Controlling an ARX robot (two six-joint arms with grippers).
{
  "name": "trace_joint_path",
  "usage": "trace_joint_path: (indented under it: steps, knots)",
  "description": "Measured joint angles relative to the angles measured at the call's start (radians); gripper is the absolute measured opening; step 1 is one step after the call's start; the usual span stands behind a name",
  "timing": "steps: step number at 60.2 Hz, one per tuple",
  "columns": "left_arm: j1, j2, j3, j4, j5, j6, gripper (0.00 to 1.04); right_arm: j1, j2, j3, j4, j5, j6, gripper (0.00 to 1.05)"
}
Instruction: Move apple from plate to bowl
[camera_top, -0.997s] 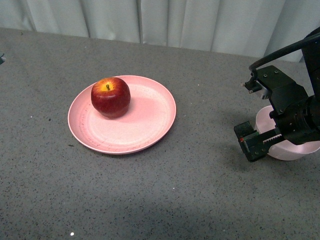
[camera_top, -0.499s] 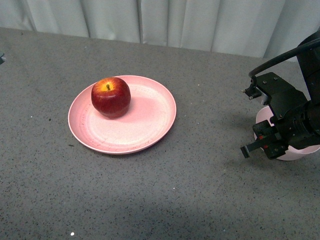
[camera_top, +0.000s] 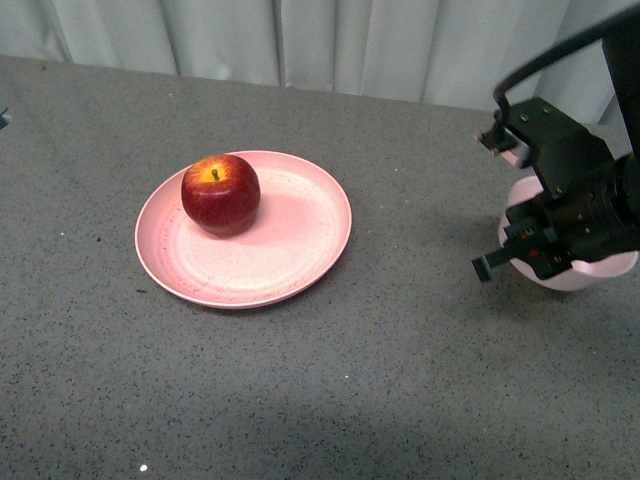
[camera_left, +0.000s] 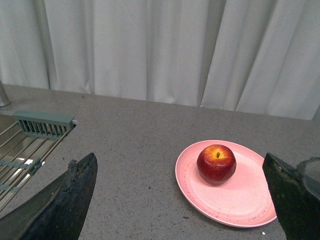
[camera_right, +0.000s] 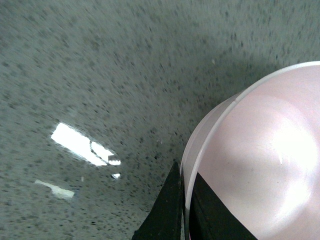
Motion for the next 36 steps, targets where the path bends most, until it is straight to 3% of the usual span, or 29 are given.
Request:
trace_joint_path:
  steps: [19, 36]
  knots:
    - [0.0, 0.0, 0.0, 0.0, 0.0, 0.0, 0.98, 0.156, 0.008, 0.057, -0.022, -0.07, 0.039, 0.01]
    - [0.0, 0.0, 0.0, 0.0, 0.0, 0.0, 0.98, 0.218, 0.083, 0.107, -0.009, -0.06, 0.067, 0.01]
